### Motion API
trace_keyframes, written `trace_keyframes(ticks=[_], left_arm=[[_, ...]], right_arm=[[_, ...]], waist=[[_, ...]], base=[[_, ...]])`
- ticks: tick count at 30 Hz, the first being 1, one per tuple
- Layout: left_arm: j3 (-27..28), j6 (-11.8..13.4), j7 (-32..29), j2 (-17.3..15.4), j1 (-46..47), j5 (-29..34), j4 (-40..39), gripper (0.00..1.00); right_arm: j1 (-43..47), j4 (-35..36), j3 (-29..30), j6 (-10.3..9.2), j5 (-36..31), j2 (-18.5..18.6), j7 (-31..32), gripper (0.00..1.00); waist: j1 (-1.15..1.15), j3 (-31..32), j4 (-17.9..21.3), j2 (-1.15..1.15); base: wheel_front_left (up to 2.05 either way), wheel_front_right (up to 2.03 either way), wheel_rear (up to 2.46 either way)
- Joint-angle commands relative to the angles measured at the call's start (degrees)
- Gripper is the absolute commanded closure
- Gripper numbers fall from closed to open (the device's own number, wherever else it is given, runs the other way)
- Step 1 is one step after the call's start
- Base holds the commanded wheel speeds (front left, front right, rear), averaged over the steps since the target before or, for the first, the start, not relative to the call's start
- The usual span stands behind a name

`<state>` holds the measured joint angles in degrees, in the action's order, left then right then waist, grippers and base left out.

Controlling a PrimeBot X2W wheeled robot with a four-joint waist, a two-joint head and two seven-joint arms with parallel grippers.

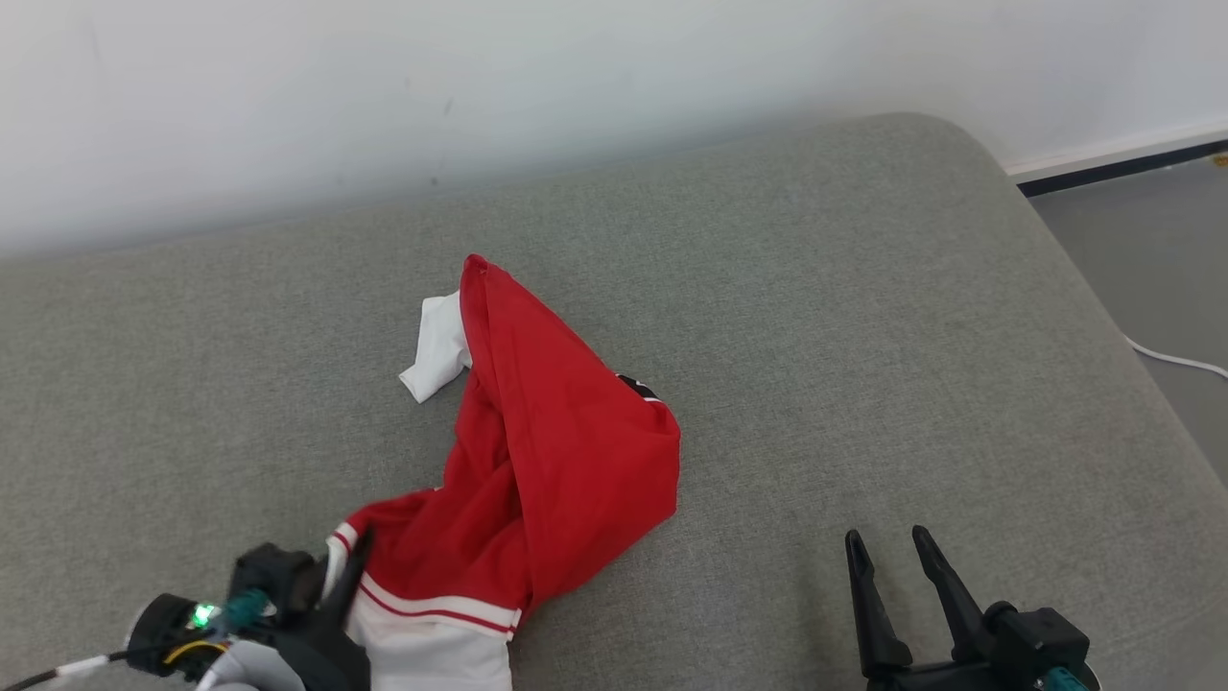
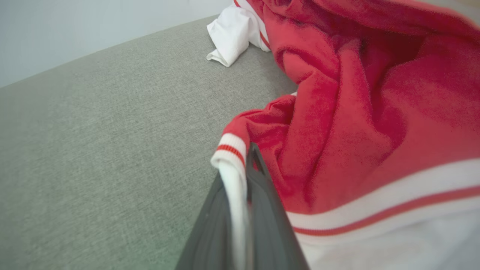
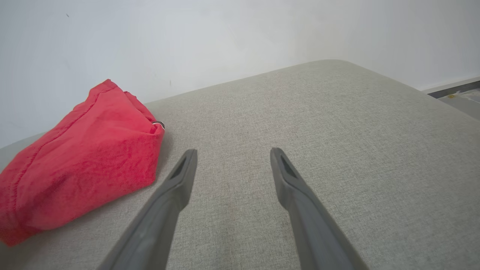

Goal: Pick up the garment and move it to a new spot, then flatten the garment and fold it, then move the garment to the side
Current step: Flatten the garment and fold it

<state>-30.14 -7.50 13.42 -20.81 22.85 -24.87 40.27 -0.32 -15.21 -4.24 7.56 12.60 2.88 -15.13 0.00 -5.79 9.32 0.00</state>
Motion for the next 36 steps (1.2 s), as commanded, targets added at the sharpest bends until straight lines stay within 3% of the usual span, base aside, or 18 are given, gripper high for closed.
trace_keyframes(ticks=[1, 4, 9, 12, 16, 17, 18, 19, 20, 26, 36], left_arm=[[0.7, 0.2, 0.5, -0.4, 0.6, -0.8, 0.2, 1.00], [5.0, 1.1, 1.6, -1.1, 1.6, -2.9, -1.2, 1.00], [13.0, 4.8, 1.7, -1.9, -3.4, -3.9, -8.2, 1.00], [14.9, 5.8, 1.8, -1.0, -7.8, -3.2, -10.2, 1.00], [14.3, 5.1, 1.8, 0.3, -11.3, -2.5, -7.9, 1.00], [14.4, 5.3, 1.8, 0.3, -11.2, -1.8, -7.9, 0.85], [14.8, 5.7, 1.8, 0.4, -10.9, -1.1, -8.3, 0.60], [15.4, 5.8, 1.8, 0.7, -10.6, -0.4, -9.1, 0.10], [16.3, 6.1, 1.8, 1.0, -10.1, 0.3, -10.6, 0.00], [24.3, 7.2, 1.8, 3.7, -13.0, 6.6, -22.9, 0.00], [35.2, 4.8, 1.8, 13.4, -22.1, 14.7, -35.7, 0.00]], right_arm=[[0.4, 0.2, 0.1, -0.14, 0.1, 0.0, 0.0, 0.00], [0.9, 0.4, 0.7, -0.14, 0.0, 0.0, 0.0, 0.00], [1.3, 0.4, 0.7, -0.15, -0.1, 0.0, 0.0, 0.00], [1.2, 0.4, 0.3, -0.15, 0.1, 0.0, 0.0, 0.00], [1.3, 0.3, -0.1, -0.15, -0.1, 0.0, 0.0, 0.00], [1.5, 0.3, -0.2, -0.15, -0.2, 0.0, 0.0, 0.00], [1.5, 0.2, -0.1, -0.14, -0.4, 0.0, 0.0, 0.00], [1.6, 0.2, 0.1, -0.15, -0.5, 0.0, 0.0, 0.00], [1.6, 0.2, 0.3, -0.14, -0.6, 0.0, 0.0, 0.00], [1.4, 0.4, 0.7, -0.15, -0.9, 0.0, 0.0, 0.00], [1.3, 0.8, 1.0, -0.14, -1.1, 0.0, 0.0, 0.00]], waist=[[0.00, 0.2, -0.3, 0.00], [0.00, 0.6, -1.5, 0.00], [0.00, 0.9, -3.8, 0.00], [0.00, 1.1, -4.7, 0.00], [0.00, 1.4, -5.5, 0.00], [0.00, 1.5, -5.7, 0.00], [0.00, 1.7, -5.9, 0.00], [0.00, 1.8, -6.1, 0.00], [0.00, 1.9, -6.4, 0.00], [0.00, 2.0, -7.3, 0.00], [0.00, 1.6, -8.0, 0.00]], base=[[0.00, 0.00, 0.00], [0.00, 0.00, 0.00], [0.00, 0.00, 0.00], [0.00, 0.00, 0.00], [0.00, 0.00, 0.00], [0.00, 0.00, 0.00], [0.00, 0.00, 0.00], [0.00, 0.00, 0.00], [0.00, 0.00, 0.00], [0.00, 0.00, 0.00], [0.00, 0.00, 0.00]])
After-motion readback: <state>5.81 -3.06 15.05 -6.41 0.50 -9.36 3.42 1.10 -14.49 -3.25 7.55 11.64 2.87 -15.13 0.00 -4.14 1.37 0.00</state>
